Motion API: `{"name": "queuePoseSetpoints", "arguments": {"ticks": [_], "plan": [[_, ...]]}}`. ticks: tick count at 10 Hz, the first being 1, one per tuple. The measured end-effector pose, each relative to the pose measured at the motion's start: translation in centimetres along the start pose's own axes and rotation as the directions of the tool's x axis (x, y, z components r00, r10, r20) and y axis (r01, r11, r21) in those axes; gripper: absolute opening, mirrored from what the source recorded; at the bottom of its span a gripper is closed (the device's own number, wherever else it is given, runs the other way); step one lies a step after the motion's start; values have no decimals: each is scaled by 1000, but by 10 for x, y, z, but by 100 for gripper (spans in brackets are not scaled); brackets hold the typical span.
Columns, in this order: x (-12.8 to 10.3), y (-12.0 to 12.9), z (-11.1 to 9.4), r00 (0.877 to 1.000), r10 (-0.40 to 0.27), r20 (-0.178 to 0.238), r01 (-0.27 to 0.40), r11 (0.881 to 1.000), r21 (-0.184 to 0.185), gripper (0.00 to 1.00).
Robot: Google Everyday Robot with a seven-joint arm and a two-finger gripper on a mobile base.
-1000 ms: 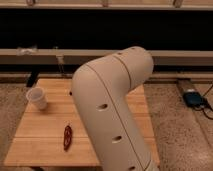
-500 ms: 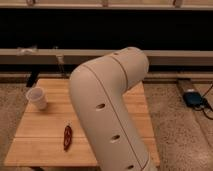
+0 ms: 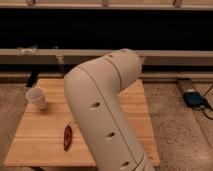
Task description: Wipe the white sponge on the table
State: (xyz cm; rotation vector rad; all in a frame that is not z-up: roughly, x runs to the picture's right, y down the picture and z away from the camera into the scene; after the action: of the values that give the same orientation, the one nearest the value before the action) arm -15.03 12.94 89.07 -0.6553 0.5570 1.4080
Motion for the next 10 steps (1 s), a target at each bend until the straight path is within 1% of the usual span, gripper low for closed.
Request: {"name": "queuePoseSetpoints", "arguments": {"ticks": [1, 2, 3, 4, 5, 6, 7, 8, 9, 10], "plan": [[-4, 6, 2, 1000, -15, -2, 15, 1000, -1, 4], [-10, 11, 4, 1000, -28, -4, 28, 1000, 2, 10], [-15, 15, 5, 999, -36, -3, 36, 999, -1, 18], [-18, 18, 7, 999, -41, -3, 41, 999, -3, 31], [-18, 18, 5, 999, -41, -2, 41, 999, -5, 40], [-18, 18, 5, 999, -42, -1, 42, 999, -4, 47], [-19, 19, 4, 999, -43, 0, 43, 999, -4, 58], [-25, 22, 3, 999, -44, 9, 44, 999, -8, 71], [-33, 22, 2, 999, -40, 14, 41, 999, -11, 77], [-45, 18, 0, 999, -30, 26, 31, 999, -14, 80]]}}
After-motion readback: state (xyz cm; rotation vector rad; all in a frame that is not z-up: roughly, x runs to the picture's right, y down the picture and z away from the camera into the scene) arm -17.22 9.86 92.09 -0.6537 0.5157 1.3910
